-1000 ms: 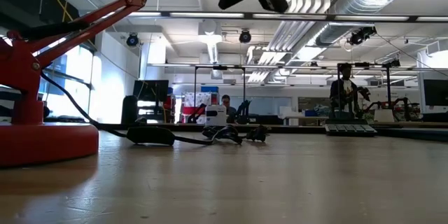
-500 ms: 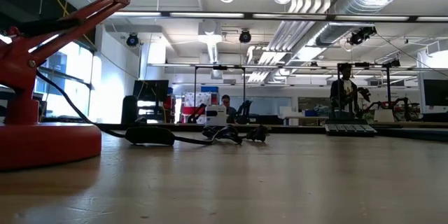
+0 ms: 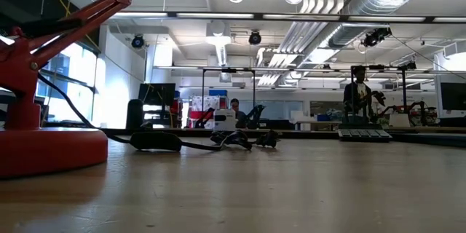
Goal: Screw lightbulb
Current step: Remove the white lightbulb from the red lamp
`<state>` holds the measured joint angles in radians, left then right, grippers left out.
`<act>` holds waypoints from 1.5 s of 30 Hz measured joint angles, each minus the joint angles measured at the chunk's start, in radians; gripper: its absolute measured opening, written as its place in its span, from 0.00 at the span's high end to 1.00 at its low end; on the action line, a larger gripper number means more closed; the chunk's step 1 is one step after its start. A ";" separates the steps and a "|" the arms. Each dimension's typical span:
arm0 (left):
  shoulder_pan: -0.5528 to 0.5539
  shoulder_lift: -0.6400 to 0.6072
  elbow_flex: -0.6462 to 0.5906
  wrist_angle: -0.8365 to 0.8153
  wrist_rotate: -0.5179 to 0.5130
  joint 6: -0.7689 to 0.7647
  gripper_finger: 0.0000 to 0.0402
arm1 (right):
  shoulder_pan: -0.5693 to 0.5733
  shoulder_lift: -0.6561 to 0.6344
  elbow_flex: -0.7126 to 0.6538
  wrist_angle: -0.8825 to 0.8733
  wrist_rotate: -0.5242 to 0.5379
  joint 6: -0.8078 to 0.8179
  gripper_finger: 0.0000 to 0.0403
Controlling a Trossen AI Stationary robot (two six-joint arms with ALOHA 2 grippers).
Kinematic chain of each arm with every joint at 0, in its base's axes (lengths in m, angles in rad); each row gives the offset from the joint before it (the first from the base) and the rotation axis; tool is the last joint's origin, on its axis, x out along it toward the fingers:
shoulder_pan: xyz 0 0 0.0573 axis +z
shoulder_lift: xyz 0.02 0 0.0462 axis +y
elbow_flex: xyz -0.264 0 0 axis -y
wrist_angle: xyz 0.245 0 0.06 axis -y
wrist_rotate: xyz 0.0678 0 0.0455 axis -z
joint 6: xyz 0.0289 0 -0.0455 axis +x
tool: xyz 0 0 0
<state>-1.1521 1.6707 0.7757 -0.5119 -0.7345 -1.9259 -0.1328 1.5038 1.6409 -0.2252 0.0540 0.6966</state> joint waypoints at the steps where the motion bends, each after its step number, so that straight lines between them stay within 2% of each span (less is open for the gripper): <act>1: 0.000 0.000 0.000 0.004 0.000 0.000 1.00 | -0.009 -0.002 0.000 0.038 -0.020 0.114 0.41; 4: 0.000 0.000 0.000 0.008 0.000 0.001 1.00 | -0.018 0.006 0.001 0.124 -0.093 0.496 0.30; 6: 0.000 0.000 0.000 0.008 0.000 0.018 1.00 | -0.014 0.011 0.000 0.167 -0.108 0.666 0.27; 12: 0.001 0.000 0.001 -0.011 0.001 0.089 1.00 | 0.006 0.014 0.000 0.340 -0.116 0.812 0.27; 19: 0.035 -0.003 0.003 -0.012 0.069 0.271 1.00 | 0.038 0.015 0.000 0.296 -0.098 0.772 0.27; 25: 0.058 -0.004 0.029 -0.023 0.078 0.362 1.00 | 0.044 0.015 0.000 0.302 -0.088 0.683 0.27; 34: 0.065 -0.002 0.032 -0.016 0.066 0.356 1.00 | 0.042 0.015 0.000 0.205 -0.076 0.683 0.27; 41: 0.065 -0.002 0.032 -0.031 0.062 0.361 1.00 | 0.046 0.015 0.000 0.191 -0.095 0.685 0.27; 45: 0.053 -0.002 0.033 -0.083 0.069 0.263 1.00 | 0.055 0.015 0.000 0.189 -0.120 0.669 0.27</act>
<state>-1.0986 1.6688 0.8085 -0.5945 -0.6650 -1.6629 -0.0778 1.5192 1.6413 -0.0359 -0.0658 1.3657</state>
